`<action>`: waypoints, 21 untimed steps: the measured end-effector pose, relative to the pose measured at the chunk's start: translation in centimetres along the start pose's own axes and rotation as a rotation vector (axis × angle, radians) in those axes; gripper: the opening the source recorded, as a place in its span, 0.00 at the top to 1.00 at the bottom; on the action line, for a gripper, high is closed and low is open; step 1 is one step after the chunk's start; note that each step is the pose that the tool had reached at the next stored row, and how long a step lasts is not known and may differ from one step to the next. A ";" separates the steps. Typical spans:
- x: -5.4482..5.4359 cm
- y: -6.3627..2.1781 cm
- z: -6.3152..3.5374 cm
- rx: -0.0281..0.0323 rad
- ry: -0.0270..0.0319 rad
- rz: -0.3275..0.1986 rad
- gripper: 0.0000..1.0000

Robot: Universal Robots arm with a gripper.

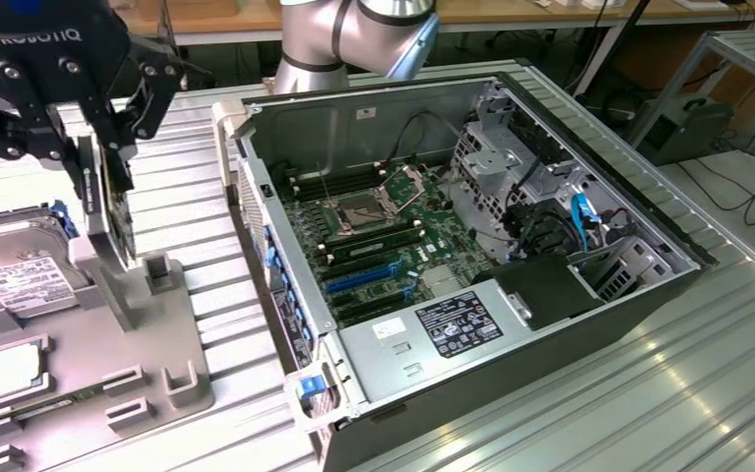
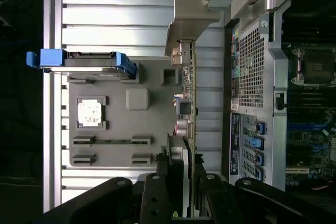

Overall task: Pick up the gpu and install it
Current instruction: 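Pick up the gpu and move the gpu toward the slot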

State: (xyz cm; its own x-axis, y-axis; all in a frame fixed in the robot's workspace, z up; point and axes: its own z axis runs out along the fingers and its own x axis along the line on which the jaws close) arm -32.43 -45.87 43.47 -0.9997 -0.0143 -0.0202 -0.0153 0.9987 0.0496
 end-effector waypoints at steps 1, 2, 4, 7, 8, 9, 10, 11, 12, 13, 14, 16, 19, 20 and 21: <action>0.0 0.06 -1.12 0.0000 -0.0001 0.000 0.72; 0.0 0.09 -1.87 0.0000 0.0000 0.000 0.72; -0.7 0.13 -2.71 0.0000 -0.0003 0.000 0.72; -1.8 0.11 -2.69 0.0000 -0.0003 0.000 0.72; -1.9 0.11 -2.68 0.0000 -0.0003 0.000 0.72; -2.2 0.10 -2.68 0.0000 -0.0004 0.000 0.72; -2.5 0.10 -2.67 0.0000 -0.0003 0.000 0.72; -2.7 0.10 -2.67 0.0000 -0.0003 0.000 0.72; -2.9 0.10 -2.67 0.0001 -0.0002 0.000 0.72; -3.0 0.09 -2.67 0.0000 -0.0003 0.000 0.72; -3.2 0.09 -2.66 0.0001 -0.0003 0.000 0.72; -3.5 0.08 -2.65 0.0000 -0.0004 0.000 0.72; -4.1 0.07 -2.64 0.0000 -0.0003 0.000 0.72; -4.2 0.07 -2.64 0.0000 -0.0003 0.000 0.72; -4.4 0.07 -2.63 0.0000 -0.0003 0.000 0.72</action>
State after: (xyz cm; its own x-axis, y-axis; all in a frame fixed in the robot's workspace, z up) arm -28.07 -45.87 46.19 -0.9997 -0.0143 -0.0205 -0.0153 0.9986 0.0497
